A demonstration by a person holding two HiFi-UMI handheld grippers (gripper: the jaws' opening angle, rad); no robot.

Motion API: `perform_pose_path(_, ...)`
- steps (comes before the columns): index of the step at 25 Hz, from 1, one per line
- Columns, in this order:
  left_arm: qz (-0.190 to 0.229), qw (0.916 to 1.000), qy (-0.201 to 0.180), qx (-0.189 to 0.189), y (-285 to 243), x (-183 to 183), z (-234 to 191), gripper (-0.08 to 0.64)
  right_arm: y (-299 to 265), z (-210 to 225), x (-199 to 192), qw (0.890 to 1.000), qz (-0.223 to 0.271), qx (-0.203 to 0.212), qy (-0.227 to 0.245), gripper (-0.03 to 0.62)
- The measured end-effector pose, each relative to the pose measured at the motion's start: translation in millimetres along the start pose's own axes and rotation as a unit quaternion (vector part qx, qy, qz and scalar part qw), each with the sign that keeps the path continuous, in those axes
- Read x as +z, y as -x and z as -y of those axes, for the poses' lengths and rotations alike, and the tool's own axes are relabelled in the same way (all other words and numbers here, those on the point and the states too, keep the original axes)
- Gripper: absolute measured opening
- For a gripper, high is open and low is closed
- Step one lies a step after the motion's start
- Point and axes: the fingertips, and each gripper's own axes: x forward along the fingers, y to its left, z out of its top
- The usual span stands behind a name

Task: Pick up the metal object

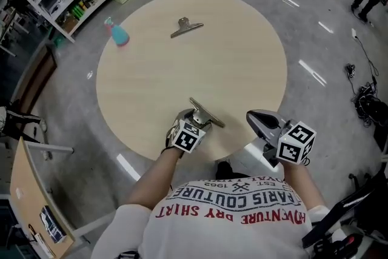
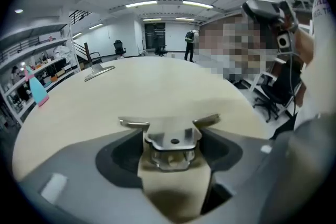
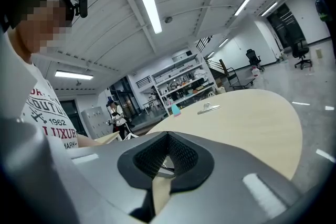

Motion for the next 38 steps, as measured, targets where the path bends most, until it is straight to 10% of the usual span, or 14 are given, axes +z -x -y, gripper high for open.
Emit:
perform_pose_path(13, 0.019, 0.9998, 0.011, -0.004, 3, 2, 1, 0.284, -10, -5, -10, 1.000, -0.018, 0.005, 0.007, 0.002)
perform_pose_path(20, 0.094, 0.9947, 0.040, -0.014, 71, 21, 12, 0.284, -3, -37, -1, 0.999, -0.008, 0.009, 0.035, 0.002)
perform_pose_path(31, 0.295, 0.9532, 0.062, -0.015, 301, 75, 44, 0.284, 3, -142, 9, 0.991, 0.006, 0.059, 0.120, 0.002)
perform_pose_path(38, 0.296, 0.9546, 0.035, 0.004, 327, 66, 50, 0.284, 10, -177, 17, 0.986, 0.014, 0.074, 0.151, 0.002)
